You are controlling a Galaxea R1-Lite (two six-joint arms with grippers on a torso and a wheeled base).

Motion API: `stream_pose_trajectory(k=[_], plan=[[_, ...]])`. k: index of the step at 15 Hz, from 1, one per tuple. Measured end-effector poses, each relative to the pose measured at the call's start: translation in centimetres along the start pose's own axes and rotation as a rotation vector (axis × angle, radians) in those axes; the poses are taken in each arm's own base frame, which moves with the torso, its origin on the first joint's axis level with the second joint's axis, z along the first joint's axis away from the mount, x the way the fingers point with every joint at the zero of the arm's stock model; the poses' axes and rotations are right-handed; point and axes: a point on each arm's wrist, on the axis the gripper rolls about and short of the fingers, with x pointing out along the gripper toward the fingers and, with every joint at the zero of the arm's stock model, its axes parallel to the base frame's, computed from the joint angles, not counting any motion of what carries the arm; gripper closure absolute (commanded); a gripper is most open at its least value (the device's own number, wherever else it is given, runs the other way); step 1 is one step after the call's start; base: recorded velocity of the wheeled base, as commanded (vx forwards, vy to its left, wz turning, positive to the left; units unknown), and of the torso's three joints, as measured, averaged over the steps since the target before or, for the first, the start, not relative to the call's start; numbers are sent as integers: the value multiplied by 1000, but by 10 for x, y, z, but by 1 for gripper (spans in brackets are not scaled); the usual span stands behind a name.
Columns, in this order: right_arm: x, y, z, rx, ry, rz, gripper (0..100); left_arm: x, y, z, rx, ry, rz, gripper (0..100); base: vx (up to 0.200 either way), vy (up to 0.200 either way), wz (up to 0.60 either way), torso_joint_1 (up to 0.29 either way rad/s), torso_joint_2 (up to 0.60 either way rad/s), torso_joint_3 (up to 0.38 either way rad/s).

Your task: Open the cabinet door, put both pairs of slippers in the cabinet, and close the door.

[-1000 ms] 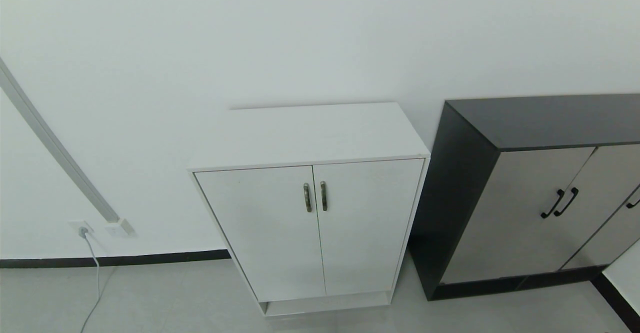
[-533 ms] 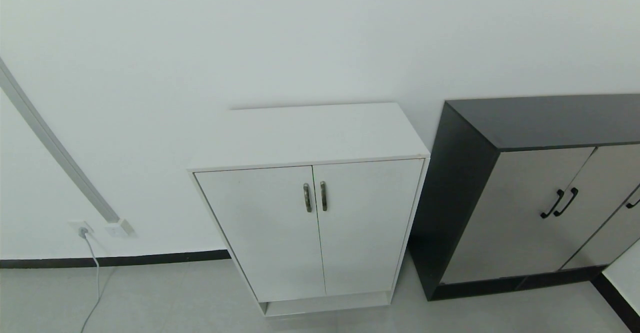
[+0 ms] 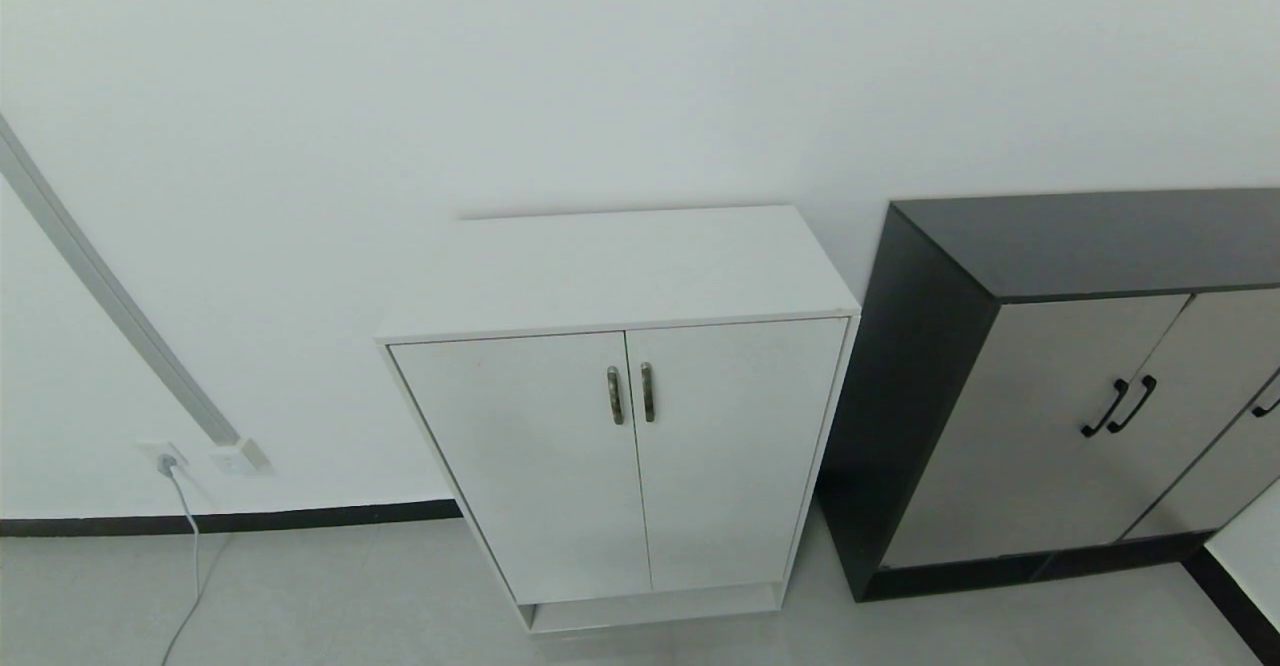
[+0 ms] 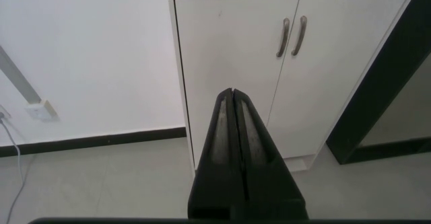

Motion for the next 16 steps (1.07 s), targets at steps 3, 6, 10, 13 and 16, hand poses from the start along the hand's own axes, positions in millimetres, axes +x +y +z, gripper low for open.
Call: stream_pose_trajectory(k=[3, 6, 10, 13, 16], plan=[[-2, 1, -4, -3, 2, 37, 100, 0, 0, 0, 0, 0, 0, 100, 0, 0, 0, 0, 0, 0], [-4, 1, -5, -1, -16, 39, 100, 0, 0, 0, 0, 0, 0, 100, 0, 0, 0, 0, 0, 0], [-8, 1, -7, 22, -65, -12, 100, 0, 0, 0, 0, 0, 1, 100, 0, 0, 0, 0, 0, 0], [-12, 1, -8, 49, -122, -85, 100, 0, 0, 0, -1, 0, 1, 100, 0, 0, 0, 0, 0, 0], [-19, 2, -12, 75, -213, -179, 100, 0, 0, 0, -2, 0, 1, 100, 0, 0, 0, 0, 0, 0]])
